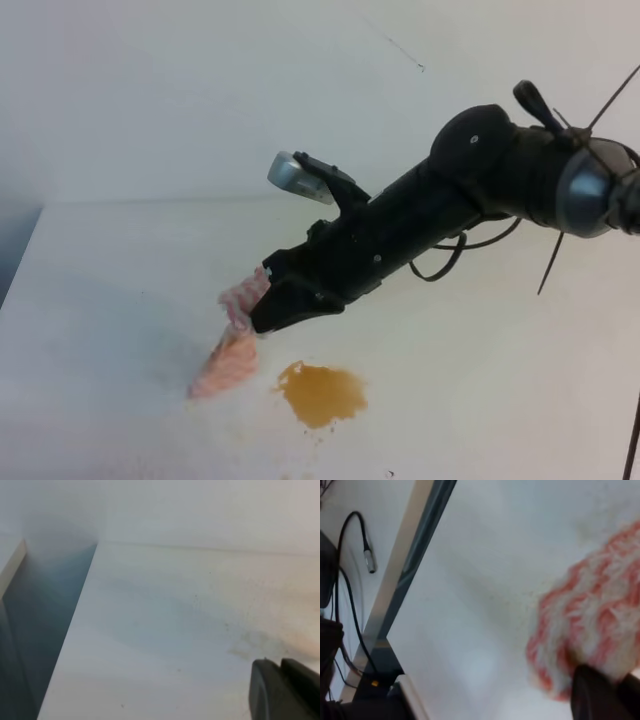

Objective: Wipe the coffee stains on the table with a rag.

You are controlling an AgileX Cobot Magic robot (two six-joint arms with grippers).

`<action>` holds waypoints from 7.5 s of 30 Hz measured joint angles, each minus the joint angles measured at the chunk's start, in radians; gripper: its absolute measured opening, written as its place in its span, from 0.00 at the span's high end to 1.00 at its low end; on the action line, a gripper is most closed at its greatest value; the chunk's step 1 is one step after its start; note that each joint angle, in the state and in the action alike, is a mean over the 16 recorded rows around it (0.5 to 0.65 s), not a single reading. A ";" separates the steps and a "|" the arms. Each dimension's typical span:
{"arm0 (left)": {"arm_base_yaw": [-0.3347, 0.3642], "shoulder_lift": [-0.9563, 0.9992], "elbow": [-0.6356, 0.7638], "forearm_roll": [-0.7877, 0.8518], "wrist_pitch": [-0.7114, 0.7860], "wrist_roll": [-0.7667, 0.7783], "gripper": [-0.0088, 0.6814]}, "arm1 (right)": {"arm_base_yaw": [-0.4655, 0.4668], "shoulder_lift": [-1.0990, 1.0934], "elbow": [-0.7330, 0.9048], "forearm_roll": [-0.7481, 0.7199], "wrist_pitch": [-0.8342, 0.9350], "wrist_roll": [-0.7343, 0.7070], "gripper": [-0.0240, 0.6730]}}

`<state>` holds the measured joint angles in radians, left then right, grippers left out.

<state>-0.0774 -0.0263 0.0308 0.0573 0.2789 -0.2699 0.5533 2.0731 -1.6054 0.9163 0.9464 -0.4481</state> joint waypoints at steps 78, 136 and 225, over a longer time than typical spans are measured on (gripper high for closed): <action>0.000 0.002 -0.002 0.000 0.005 0.000 0.99 | 0.147 0.142 -0.005 0.182 -0.180 -0.124 0.94; 0.000 0.000 0.000 0.000 0.004 0.000 0.99 | 0.016 -0.336 0.002 -1.188 0.123 0.596 0.71; 0.000 0.000 -0.008 0.000 0.013 0.000 0.99 | -0.577 -2.084 1.470 -1.321 -0.364 0.678 0.97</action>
<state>-0.0774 -0.0263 0.0231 0.0573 0.2922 -0.2703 -0.0237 -0.0114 -0.1358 -0.4051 0.5820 0.2297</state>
